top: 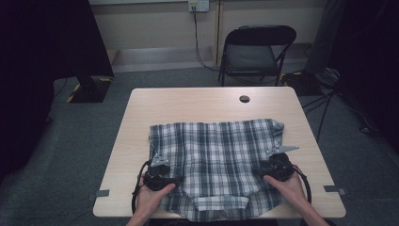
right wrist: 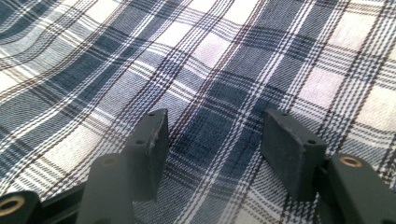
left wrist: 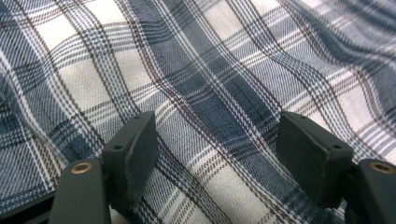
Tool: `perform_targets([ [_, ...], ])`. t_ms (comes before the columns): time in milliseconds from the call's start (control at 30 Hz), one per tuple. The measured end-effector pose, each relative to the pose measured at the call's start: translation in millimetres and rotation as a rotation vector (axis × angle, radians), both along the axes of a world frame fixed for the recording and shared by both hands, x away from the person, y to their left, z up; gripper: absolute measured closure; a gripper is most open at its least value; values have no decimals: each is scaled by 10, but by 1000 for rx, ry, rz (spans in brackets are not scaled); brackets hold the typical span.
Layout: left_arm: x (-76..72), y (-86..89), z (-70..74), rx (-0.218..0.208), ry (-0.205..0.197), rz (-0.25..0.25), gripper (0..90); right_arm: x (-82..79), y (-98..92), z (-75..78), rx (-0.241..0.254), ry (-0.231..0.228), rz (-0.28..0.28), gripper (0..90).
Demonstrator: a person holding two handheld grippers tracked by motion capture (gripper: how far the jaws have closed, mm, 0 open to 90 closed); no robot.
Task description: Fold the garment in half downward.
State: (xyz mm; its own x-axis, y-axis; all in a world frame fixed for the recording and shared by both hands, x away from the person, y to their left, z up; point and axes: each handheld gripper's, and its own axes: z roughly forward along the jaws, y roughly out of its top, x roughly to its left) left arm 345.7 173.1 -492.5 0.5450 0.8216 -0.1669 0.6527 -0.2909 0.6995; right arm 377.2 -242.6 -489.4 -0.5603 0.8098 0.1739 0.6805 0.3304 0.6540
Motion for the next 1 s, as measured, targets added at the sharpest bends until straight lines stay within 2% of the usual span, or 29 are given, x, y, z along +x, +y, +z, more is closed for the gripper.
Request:
perform_targets([
  [100, 67, -39, -8, 17, -15, 13, 280, 107, 14, 0, -14, -9, -2, 412],
  [133, 67, -39, -8, 17, -15, 13, 280, 135, 16, -3, -13, -12, -8, 411],
  [167, 129, -51, 1, 20, -6, 18, 278, 163, 18, -7, -16, -18, -6, 399],
  [267, 170, -24, 10, -8, 2, 17, 279, 228, 10, 18, -7, -9, -22, 360],
  [300, 170, -24, 10, -8, 2, 17, 282, 205, 8, 55, 5, -26, -25, 361],
  [333, 149, -17, 33, -19, -4, 11, 281, 148, 21, 116, 26, -47, -13, 362],
  [367, 55, -9, 134, -62, -54, -8, 288, 63, 50, 195, 52, -78, 9, 363],
  [400, 55, -9, 134, -62, -54, -8, 286, -43, 85, 276, 97, -104, 40, 364],
  [433, -69, -47, 276, -92, -113, -55, 277, -156, 133, 346, 144, -113, 83, 361],
  [467, -131, -81, 326, -91, -132, -93, 274, -273, 192, 396, 173, -120, 130, 357],
  [500, -188, -117, 346, -84, -140, -120, 269, -392, 254, 424, 196, -128, 169, 356],
  [533, -188, -117, 346, -84, -140, -120, 267, -392, 254, 424, 196, -128, 169, 356],
  [567, -275, -189, 297, -58, -122, -155, 263, -585, 376, 405, 194, -132, 232, 343],
  [600, -275, -189, 297, -58, -122, -155, 258, -585, 376, 405, 194, -132, 232, 343],
  [667, -326, -238, 185, 3, -87, -184, 258, -712, 455, 339, 189, -113, 275, 334],
  [700, -349, -246, 78, 43, -39, -186, 261, -776, 505, 257, 139, -103, 292, 318],
  [733, -349, -239, 32, 58, -22, -191, 262, -780, 516, 208, 104, -90, 290, 313],
  [800, -369, -215, -6, 56, -35, -198, 265, -763, 512, 121, 56, -69, 283, 300],
  [867, -374, -210, -3, 60, -34, -197, 263, -743, 503, 65, 38, -43, 270, 286],
  [967, -401, -227, -13, 85, -54, -200, 257, -767, 530, -11, -15, -29, 286, 254],
  [1000, -412, -237, -16, 98, -62, -204, 253, -800, 538, -31, -35, -59, 292, 255],
])
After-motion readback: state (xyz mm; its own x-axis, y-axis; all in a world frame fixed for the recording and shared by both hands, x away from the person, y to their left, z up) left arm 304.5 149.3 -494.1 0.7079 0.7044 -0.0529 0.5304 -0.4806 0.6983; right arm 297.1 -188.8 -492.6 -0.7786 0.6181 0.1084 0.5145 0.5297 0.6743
